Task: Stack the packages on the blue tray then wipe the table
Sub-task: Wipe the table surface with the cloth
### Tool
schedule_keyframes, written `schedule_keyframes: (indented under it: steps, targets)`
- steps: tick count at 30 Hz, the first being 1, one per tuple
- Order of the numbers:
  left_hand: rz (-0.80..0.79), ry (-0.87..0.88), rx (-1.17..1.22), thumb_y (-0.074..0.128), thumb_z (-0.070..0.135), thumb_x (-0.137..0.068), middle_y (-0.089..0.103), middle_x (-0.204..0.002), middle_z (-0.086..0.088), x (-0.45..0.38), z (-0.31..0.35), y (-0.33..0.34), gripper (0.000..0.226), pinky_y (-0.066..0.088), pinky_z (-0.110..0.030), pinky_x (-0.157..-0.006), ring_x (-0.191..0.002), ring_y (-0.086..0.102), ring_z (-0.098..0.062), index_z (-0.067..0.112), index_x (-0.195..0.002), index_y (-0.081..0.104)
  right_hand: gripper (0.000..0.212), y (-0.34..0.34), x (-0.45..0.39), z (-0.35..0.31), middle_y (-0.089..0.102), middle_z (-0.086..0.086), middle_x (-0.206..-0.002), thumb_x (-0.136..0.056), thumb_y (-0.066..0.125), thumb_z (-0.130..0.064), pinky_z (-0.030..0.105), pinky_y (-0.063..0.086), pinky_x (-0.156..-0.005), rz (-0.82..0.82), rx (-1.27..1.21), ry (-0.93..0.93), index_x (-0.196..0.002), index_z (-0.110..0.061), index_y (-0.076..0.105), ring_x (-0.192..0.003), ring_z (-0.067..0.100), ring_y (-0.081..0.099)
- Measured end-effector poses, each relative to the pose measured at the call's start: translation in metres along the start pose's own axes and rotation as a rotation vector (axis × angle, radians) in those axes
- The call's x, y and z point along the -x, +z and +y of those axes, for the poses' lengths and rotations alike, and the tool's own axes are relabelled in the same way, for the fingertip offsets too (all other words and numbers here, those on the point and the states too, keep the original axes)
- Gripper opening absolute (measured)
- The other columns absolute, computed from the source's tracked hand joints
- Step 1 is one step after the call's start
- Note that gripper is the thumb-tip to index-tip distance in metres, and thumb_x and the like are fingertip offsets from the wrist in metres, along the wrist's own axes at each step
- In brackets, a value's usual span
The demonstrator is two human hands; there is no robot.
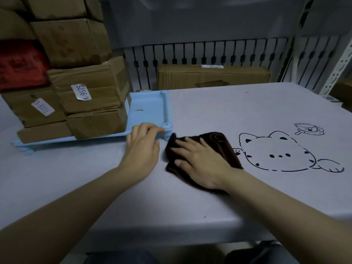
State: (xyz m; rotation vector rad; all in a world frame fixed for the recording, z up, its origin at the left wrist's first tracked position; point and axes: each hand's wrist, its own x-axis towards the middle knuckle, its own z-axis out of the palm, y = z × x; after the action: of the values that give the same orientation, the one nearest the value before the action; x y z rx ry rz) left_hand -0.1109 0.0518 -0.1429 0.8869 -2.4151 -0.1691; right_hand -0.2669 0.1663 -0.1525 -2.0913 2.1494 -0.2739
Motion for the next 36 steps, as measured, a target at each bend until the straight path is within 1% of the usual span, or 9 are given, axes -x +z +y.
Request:
schedule_keyframes:
  steps: [3,6,8,13,17,20,24,27,36]
  targets:
    - [0.014,0.004,-0.011,0.052,0.003,-0.092,0.051,-0.125,-0.006,-0.002,-0.002,0.006,0.035,0.022,-0.027,-0.093,-0.119,0.038,-0.027,0.015,-0.124,0.060,0.063,0.000,0.034,-0.021,0.022,-0.008,-0.164,-0.093,0.018,-0.056,0.043,-0.001,-0.124,-0.027,-0.033,-0.217,-0.149,-0.037,0.038,-0.153,0.016,0.009]
    - [0.014,0.000,-0.035,0.053,0.003,-0.091,0.050,-0.123,-0.006,-0.005,-0.001,0.008,0.034,0.022,-0.028,-0.091,-0.117,0.037,-0.027,0.015,-0.122,0.061,0.045,-0.003,0.065,-0.032,0.026,-0.011,-0.162,-0.100,0.045,-0.039,0.034,-0.007,-0.123,-0.086,-0.161,-0.399,-0.145,-0.035,0.048,-0.153,0.009,0.008]
    - [0.016,0.006,-0.050,0.052,0.004,-0.090,0.050,-0.122,-0.005,-0.005,0.000,0.009,0.033,0.022,-0.030,-0.091,-0.117,0.036,-0.026,0.016,-0.120,0.062,0.044,-0.008,0.081,-0.024,0.028,-0.014,-0.161,-0.099,0.050,-0.036,0.030,-0.006,-0.123,-0.105,-0.220,-0.442,-0.143,-0.034,0.051,-0.151,0.001,0.006]
    - [0.006,0.116,-0.094,0.047,0.018,-0.085,0.054,-0.120,-0.005,-0.005,0.008,0.008,0.033,0.022,-0.032,-0.094,-0.115,0.037,-0.022,0.016,-0.114,0.063,0.053,-0.017,0.087,0.039,0.022,-0.021,-0.161,-0.097,0.030,-0.054,0.031,0.001,-0.124,-0.053,-0.084,-0.265,-0.147,-0.040,0.042,-0.149,-0.004,0.007]
    - [-0.001,0.145,-0.161,0.056,0.023,-0.088,0.054,-0.131,-0.008,-0.021,0.019,0.010,0.035,0.022,-0.036,-0.103,-0.124,0.044,-0.028,0.015,-0.122,0.061,0.047,-0.029,0.062,0.098,0.022,-0.015,-0.163,-0.103,0.036,-0.047,0.040,0.006,-0.124,0.073,-0.016,0.137,-0.149,-0.041,0.035,-0.151,0.007,0.012]
    - [0.002,0.071,-0.225,0.067,0.025,-0.087,0.060,-0.126,-0.012,-0.032,0.018,0.013,0.036,0.037,-0.044,-0.100,-0.115,0.054,-0.033,0.010,-0.120,0.062,0.049,-0.029,0.034,0.103,0.015,-0.012,-0.165,-0.104,0.033,-0.044,0.045,0.001,-0.123,0.081,-0.006,0.344,-0.152,-0.039,0.028,-0.153,0.013,0.006]
    - [-0.054,0.033,-0.254,0.055,0.034,-0.087,0.067,-0.105,-0.006,-0.031,0.007,0.018,0.037,0.050,-0.041,-0.079,-0.087,0.064,-0.029,0.012,-0.116,0.062,0.049,-0.017,-0.001,0.069,0.009,-0.016,-0.165,-0.105,0.033,-0.042,0.044,-0.006,-0.122,-0.003,-0.036,0.094,-0.153,-0.041,0.025,-0.153,0.009,-0.001]
    - [-0.059,0.063,-0.259,0.042,0.037,-0.083,0.065,-0.103,-0.002,-0.029,0.001,0.022,0.048,0.050,-0.040,-0.076,-0.088,0.062,-0.026,0.015,-0.121,0.060,0.049,-0.018,-0.038,0.063,0.012,-0.014,-0.165,-0.106,0.032,-0.040,0.044,-0.007,-0.122,-0.020,-0.072,0.047,-0.154,-0.038,0.025,-0.153,0.010,-0.001]
    - [0.023,0.106,-0.166,0.049,0.027,-0.079,0.064,-0.104,0.001,-0.030,-0.005,0.029,0.046,0.044,-0.035,-0.075,-0.088,0.059,-0.023,0.016,-0.122,0.060,0.051,-0.014,-0.173,0.076,0.017,-0.003,-0.165,-0.105,0.026,-0.039,0.055,0.000,-0.122,-0.003,-0.014,0.106,-0.155,-0.029,0.026,-0.153,0.021,0.008]
